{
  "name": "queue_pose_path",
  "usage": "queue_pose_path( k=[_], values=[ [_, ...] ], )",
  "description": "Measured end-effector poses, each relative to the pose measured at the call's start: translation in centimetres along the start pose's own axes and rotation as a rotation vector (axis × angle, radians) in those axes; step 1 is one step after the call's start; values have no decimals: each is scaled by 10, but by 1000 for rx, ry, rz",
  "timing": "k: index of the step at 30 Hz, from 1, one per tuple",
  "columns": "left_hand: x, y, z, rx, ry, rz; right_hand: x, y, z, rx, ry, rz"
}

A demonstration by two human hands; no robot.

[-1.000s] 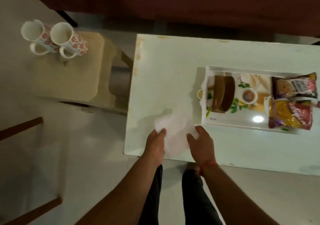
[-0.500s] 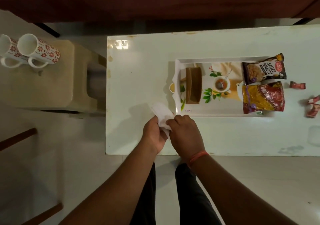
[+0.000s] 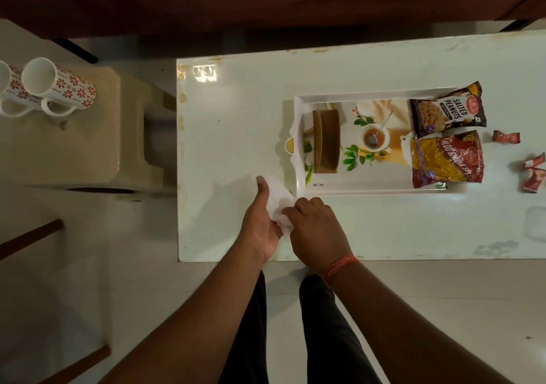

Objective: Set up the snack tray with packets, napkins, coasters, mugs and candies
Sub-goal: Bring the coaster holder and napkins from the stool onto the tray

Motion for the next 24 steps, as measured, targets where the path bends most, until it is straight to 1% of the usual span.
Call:
queue_pose_path(
  k=[4, 5, 6, 7, 9, 10, 11, 12, 14, 17, 21, 24],
  values=[
    [-6, -4, -4, 98, -230, -138, -3, 11, 4, -58, -72, 48],
    [-6, -4, -5, 109, -275, -178, -3, 14, 2, -48, -133, 47],
    [-6, -5, -6, 114, -288, -201, -4, 17, 0, -3, -261, 26],
    [-4, -5, -7, 117, -295, -203, -5, 18, -5, 99, -461, -4],
    [4, -4, -10, 118, -340, -210, -7, 19, -19, 439, -933, -102],
    [10, -4, -10, 126, -387, -217, -7, 19, -24, 612, -1159, -87],
    [15, -5, -11, 137, -435, -219, -4, 18, -25, 737, -1342, -37],
    [21, -8, -11, 158, -471, -213, -2, 16, -27, 794, -1472, 17],
    [36, -5, -17, 220, -560, -219, 1, 9, -29, 789, -1592, 68],
    [62, -10, -39, 371, -769, -251, -3, -1, -36, 806, -1785, 12],
    [112, -28, -82, 577, -1192, -181, -11, -15, -47, 837, -2122, -13],
    [148, -43, -108, 686, -1402, -151, -10, -26, -57, 890, -2336, -84]
  ],
)
Point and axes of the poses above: each hand's wrist, its own y-axis away from the middle knuckle, its own x-axis out of the palm, z = x × y, the point moved 4 cm from there along -y, towards the middle knuckle, and after that the axes turned 4 degrees about z, right-handed, at the moved point
